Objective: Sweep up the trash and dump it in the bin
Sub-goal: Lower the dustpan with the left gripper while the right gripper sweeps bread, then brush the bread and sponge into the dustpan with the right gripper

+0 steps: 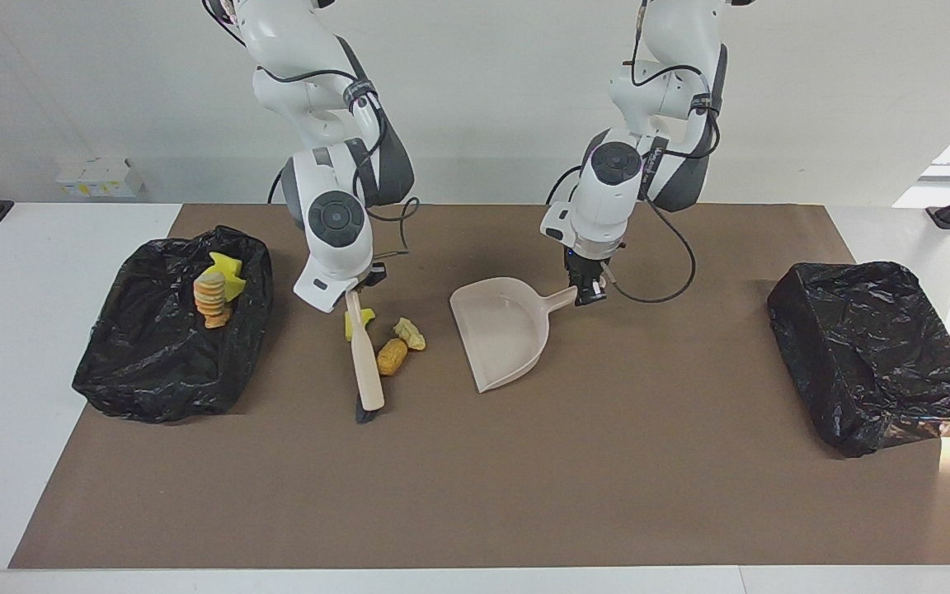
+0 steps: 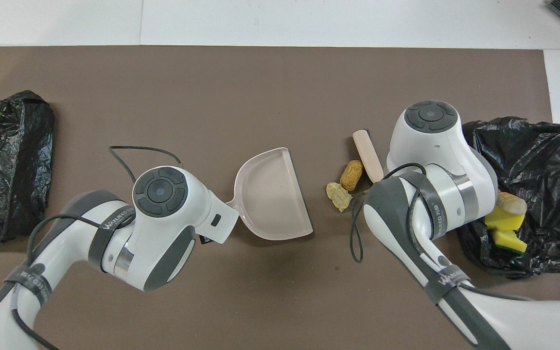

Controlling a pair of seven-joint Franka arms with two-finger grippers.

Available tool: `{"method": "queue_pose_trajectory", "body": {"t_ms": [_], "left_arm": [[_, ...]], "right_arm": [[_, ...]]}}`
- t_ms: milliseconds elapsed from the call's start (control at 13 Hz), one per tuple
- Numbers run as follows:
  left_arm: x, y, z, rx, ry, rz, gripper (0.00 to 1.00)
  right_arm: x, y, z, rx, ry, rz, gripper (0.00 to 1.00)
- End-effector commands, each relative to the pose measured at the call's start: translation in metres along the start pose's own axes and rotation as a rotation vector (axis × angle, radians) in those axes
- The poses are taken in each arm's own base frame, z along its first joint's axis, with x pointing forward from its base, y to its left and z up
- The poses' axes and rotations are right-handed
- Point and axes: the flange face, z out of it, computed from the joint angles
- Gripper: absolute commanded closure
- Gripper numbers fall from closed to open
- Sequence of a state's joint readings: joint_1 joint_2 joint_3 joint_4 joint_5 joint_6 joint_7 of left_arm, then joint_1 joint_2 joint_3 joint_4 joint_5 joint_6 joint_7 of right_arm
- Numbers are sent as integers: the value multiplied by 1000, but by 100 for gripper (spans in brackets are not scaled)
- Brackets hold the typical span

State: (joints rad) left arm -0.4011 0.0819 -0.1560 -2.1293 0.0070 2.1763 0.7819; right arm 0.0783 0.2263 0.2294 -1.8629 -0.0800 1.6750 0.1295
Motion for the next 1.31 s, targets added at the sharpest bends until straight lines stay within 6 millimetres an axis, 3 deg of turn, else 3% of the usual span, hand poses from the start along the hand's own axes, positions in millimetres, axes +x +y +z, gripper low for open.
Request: {"method": "queue_pose_trajectory", "body": {"t_ms": [0,154,231,308,615,846,1000,1231], "left_arm": [[5,9,1,31,6,-39,100],[12,14,-1,40,17,-50,100],[13,14,-1,41,18,-60,100],[14,16,-1,41,18,-62,100],[15,19,0,31,7,-87,100],[16,20,0,31,7,-82,100],[16,21,0,31,5,-78,100],[19,24,0,31,3,-71,100]], "right_arm": [[-17,9,-10,34,-22,50,100],[-37,32,-29,45,6,101,100],[-44,42,-26,75,-22,124,100],[-51,52,-16,92,-39,148,100],[-103,49,50,59,40,174,100],[-117,50,66,53,66,168,100],[-117,39,65,50,67,137,100],[-107,-5,81,92,37,79,100]]}}
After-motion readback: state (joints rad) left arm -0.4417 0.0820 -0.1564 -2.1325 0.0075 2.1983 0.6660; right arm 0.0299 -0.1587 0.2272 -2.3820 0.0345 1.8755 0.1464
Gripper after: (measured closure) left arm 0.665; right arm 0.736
